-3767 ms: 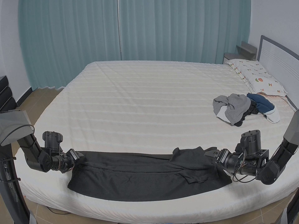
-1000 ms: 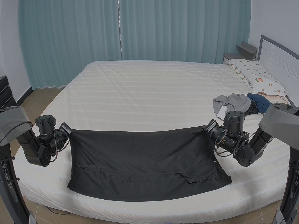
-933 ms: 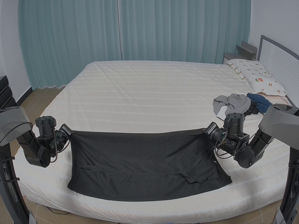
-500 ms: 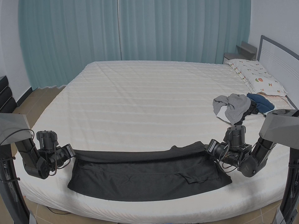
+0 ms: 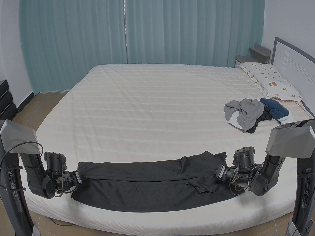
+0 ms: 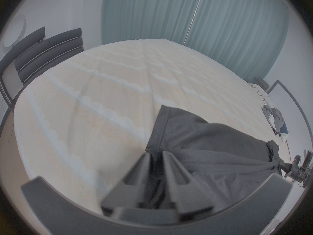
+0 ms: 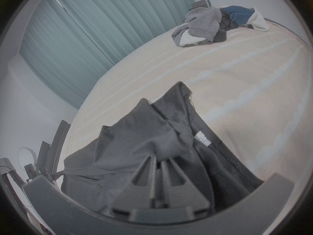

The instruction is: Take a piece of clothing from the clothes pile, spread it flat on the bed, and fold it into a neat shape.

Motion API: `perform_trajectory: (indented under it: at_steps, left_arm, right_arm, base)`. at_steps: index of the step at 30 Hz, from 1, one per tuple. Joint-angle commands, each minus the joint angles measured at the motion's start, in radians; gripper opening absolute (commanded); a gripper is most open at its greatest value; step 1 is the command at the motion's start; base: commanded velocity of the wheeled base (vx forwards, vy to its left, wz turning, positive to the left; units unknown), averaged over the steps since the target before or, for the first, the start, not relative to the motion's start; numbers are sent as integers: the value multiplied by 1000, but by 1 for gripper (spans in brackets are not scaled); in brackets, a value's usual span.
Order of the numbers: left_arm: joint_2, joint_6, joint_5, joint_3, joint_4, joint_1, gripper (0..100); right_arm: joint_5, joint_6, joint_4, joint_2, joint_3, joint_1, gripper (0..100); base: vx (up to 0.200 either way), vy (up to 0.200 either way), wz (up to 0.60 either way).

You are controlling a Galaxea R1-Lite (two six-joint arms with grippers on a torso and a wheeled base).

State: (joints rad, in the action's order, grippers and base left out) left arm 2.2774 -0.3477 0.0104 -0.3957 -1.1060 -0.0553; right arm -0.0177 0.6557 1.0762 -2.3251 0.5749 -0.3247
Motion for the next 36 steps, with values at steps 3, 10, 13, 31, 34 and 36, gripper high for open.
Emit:
perform_trajectory:
  at_steps: [3, 10, 13, 31, 34, 36]
  left_arm:
    - [5, -1, -1, 14, 0, 12, 100]
    - [-72, -5, 3, 14, 15, -14, 100]
    - [-105, -4, 17, 17, 20, -35, 100]
    - [-239, 64, 160, -52, 207, -176, 100]
    - [-214, 16, 246, -57, 204, -133, 100]
    - [-190, -48, 278, -72, 195, -112, 100]
  right_arm:
    - [-4, -1, 5, -26, 2, 1, 100]
    - [10, 12, 1, 102, -38, 59, 100]
    - [28, 16, 5, 136, -76, 98, 100]
    - [338, 259, 452, 75, -441, 400, 100]
    - [347, 263, 493, 56, -472, 397, 100]
    - [357, 266, 487, 61, -475, 400, 100]
  base:
    - [0, 0, 0]
    - [0, 0, 0]
    - [0, 0, 0]
    - [0, 0, 0]
    - [0, 0, 0]
    - [0, 0, 0]
